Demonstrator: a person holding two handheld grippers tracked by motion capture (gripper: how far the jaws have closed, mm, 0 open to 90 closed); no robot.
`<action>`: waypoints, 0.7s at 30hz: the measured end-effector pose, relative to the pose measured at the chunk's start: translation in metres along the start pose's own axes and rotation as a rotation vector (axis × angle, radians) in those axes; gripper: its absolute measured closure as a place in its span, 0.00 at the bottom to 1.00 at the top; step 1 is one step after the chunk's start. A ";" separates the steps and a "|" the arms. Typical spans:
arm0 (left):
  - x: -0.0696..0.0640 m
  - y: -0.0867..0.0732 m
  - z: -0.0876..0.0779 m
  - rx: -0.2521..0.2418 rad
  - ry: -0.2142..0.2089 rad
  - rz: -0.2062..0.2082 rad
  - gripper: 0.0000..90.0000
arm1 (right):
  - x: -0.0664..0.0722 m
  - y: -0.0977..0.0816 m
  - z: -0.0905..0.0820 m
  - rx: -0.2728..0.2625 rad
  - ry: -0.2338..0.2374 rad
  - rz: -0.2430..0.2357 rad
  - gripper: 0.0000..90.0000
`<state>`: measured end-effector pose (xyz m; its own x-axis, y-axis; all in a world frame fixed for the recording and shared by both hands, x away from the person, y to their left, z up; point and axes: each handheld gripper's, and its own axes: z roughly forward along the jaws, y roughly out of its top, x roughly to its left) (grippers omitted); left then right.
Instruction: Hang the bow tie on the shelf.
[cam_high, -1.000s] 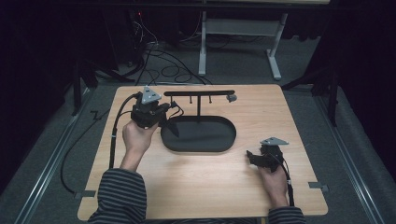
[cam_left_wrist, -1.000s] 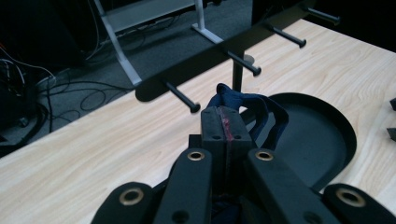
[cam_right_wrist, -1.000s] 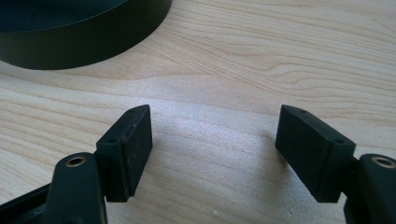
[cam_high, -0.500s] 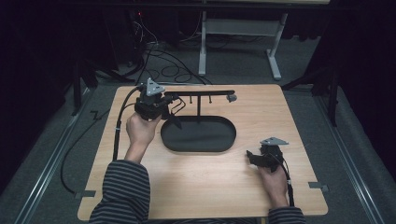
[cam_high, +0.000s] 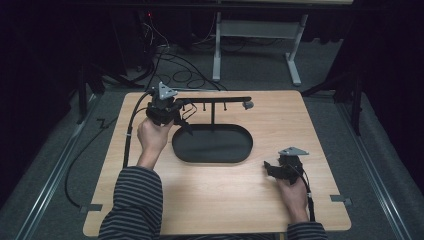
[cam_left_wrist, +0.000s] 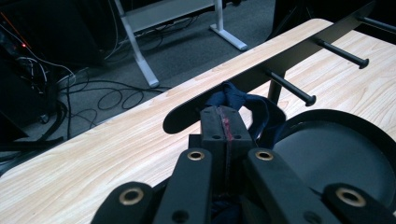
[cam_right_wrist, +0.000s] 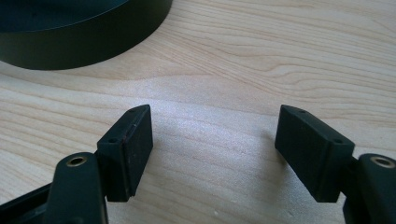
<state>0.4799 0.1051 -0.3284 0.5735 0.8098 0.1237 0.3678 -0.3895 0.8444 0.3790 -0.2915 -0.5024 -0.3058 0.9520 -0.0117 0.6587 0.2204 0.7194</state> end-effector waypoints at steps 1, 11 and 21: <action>-0.001 0.000 0.001 0.001 0.006 0.006 1.00 | 0.000 0.000 0.000 -0.001 0.001 -0.001 0.32; 0.003 -0.005 0.006 -0.005 0.029 -0.002 1.00 | 0.000 0.000 0.000 0.000 0.002 -0.003 0.32; 0.004 -0.014 0.005 -0.004 0.014 -0.007 1.00 | 0.000 0.000 0.000 -0.001 0.003 -0.006 0.33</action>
<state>0.4807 0.1110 -0.3425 0.5606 0.8187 0.1247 0.3688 -0.3816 0.8476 0.3790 -0.2916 -0.5024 -0.3120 0.9500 -0.0136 0.6564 0.2259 0.7198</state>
